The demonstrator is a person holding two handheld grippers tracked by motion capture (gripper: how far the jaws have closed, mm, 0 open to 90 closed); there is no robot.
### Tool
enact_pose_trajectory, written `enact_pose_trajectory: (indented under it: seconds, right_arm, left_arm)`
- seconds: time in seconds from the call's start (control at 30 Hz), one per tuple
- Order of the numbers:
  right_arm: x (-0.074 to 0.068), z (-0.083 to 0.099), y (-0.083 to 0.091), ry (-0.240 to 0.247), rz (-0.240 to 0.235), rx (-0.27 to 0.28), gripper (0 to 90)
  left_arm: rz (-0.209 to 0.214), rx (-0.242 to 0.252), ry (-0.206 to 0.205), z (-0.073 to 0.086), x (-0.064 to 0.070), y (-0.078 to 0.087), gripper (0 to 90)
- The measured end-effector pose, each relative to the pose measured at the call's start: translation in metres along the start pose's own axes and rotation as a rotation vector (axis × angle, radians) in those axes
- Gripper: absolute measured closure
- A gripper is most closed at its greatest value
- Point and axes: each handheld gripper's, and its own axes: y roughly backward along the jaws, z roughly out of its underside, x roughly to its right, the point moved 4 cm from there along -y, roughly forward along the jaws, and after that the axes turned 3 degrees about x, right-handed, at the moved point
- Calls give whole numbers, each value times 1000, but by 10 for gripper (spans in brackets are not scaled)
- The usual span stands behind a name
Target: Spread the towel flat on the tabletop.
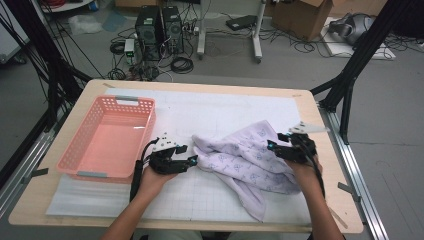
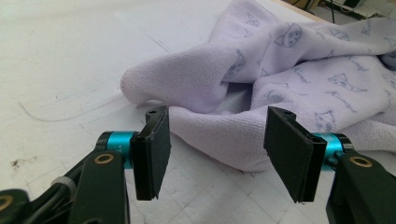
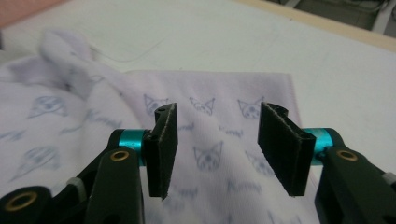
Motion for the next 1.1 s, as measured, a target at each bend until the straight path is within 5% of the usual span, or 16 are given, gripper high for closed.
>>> enact_pose_trajectory:
  seconds: [0.27, 0.5, 0.6, 0.7, 0.77, 0.87, 1.1]
  right_arm:
    - [-5, -19, -87, -21, -23, -114, 451]
    - [-16, -15, -136, -1, -10, -221, 425]
    - [-17, -19, -140, 4, -1, -215, 512]
    - [-19, -23, -142, 51, -11, -222, 812]
    - [-21, -27, -145, 60, -9, -232, 849]
    - [-24, -41, -152, 46, -29, -174, 856]
    - [-49, -93, -163, 44, -189, 84, 856]
  left_arm:
    - [1, -8, 1, 2, -1, -2, 417]
    - [0, -1, 13, 2, -4, -1, 419]
    - [-1, -1, 17, 2, -5, -2, 420]
    - [-6, 0, 19, 2, -6, -1, 426]
    - [-18, 7, 30, 2, -8, -1, 428]
    - [-26, 12, 41, 1, -11, 2, 429]
    - [-33, 15, 51, 2, -13, 3, 429]
